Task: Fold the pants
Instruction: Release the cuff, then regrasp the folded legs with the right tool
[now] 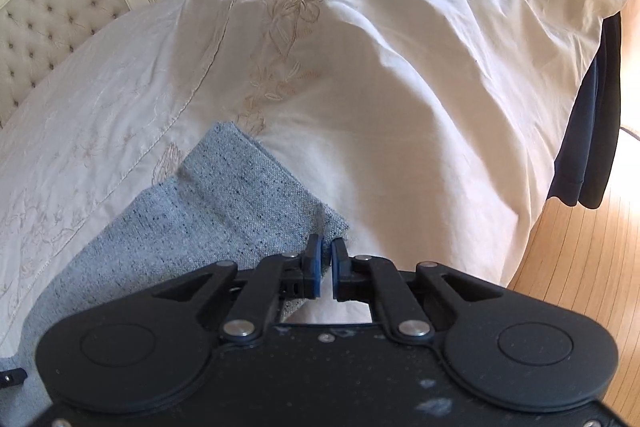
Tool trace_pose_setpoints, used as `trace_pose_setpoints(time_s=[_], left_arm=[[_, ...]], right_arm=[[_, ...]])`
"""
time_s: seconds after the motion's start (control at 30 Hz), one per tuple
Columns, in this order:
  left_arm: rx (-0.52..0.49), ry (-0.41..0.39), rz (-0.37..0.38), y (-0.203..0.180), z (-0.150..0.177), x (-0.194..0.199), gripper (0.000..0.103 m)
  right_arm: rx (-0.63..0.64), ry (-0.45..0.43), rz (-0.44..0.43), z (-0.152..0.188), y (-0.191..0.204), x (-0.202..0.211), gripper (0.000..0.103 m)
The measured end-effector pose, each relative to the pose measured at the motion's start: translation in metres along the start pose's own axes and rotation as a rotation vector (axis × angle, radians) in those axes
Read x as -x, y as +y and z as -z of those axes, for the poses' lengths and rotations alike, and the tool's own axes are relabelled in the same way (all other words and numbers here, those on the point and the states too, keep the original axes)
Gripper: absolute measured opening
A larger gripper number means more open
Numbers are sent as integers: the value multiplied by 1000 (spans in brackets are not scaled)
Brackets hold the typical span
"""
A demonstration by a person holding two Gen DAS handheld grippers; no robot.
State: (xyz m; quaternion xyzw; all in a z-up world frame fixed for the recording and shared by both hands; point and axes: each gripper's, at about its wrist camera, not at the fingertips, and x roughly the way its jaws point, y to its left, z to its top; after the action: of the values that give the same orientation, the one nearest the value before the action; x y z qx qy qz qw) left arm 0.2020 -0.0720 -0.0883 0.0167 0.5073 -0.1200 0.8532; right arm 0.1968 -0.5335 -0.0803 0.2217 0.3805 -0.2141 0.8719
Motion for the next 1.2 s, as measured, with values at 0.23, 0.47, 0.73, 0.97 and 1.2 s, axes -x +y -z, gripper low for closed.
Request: trace_pose_setpoints(time_s=[0.23, 0.47, 0.73, 0.97, 1.2], left_arm=[[-32, -42, -60, -12, 7, 3, 22], [-86, -66, -63, -17, 25, 27, 24], [-90, -111, -179, 29, 56, 73, 29], [66, 40, -241, 102, 87, 86, 30], [64, 37, -185, 117, 118, 111, 33]], right_arm=[[4, -138, -84, -30, 30, 19, 21], [261, -21, -74, -11, 91, -26, 17], [74, 24, -61, -13, 62, -51, 1], [151, -39, -87, -1, 92, -18, 16], [228, 0, -253, 35, 144, 21, 16]])
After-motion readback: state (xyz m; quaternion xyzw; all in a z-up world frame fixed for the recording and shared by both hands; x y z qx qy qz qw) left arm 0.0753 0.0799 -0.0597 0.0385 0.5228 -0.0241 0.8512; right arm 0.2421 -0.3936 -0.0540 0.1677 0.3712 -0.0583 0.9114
